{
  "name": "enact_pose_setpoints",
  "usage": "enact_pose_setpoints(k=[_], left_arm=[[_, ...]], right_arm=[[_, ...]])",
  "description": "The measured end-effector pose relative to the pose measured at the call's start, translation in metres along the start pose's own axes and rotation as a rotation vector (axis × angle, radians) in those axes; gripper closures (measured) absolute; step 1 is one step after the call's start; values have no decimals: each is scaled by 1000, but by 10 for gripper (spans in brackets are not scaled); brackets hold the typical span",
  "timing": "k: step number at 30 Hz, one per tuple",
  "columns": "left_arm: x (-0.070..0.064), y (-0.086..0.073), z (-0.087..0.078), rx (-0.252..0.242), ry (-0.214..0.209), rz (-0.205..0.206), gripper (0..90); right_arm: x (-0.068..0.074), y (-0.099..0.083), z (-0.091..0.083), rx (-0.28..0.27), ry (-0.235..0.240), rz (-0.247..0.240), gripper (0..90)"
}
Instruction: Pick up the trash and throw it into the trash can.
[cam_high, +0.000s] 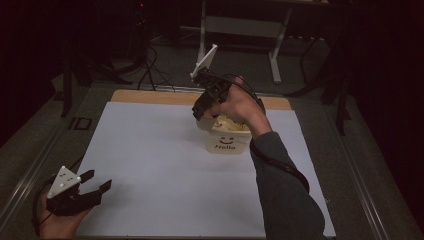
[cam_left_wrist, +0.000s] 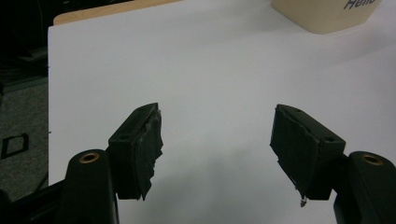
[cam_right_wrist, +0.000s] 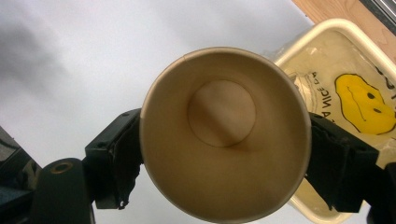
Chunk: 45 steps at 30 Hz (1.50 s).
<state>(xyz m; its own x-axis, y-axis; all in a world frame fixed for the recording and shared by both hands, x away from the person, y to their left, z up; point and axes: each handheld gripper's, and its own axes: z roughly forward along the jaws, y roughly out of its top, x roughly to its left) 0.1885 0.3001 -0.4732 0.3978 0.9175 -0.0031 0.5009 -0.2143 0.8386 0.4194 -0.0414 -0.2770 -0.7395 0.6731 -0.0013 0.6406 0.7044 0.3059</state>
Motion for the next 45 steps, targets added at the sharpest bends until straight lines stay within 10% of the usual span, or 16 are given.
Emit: enact_pose_setpoints(k=[45], left_arm=[[0, 0, 0, 2, 3, -4, 336]], right_arm=[[-59, -24, -17, 7, -53, 151, 194]])
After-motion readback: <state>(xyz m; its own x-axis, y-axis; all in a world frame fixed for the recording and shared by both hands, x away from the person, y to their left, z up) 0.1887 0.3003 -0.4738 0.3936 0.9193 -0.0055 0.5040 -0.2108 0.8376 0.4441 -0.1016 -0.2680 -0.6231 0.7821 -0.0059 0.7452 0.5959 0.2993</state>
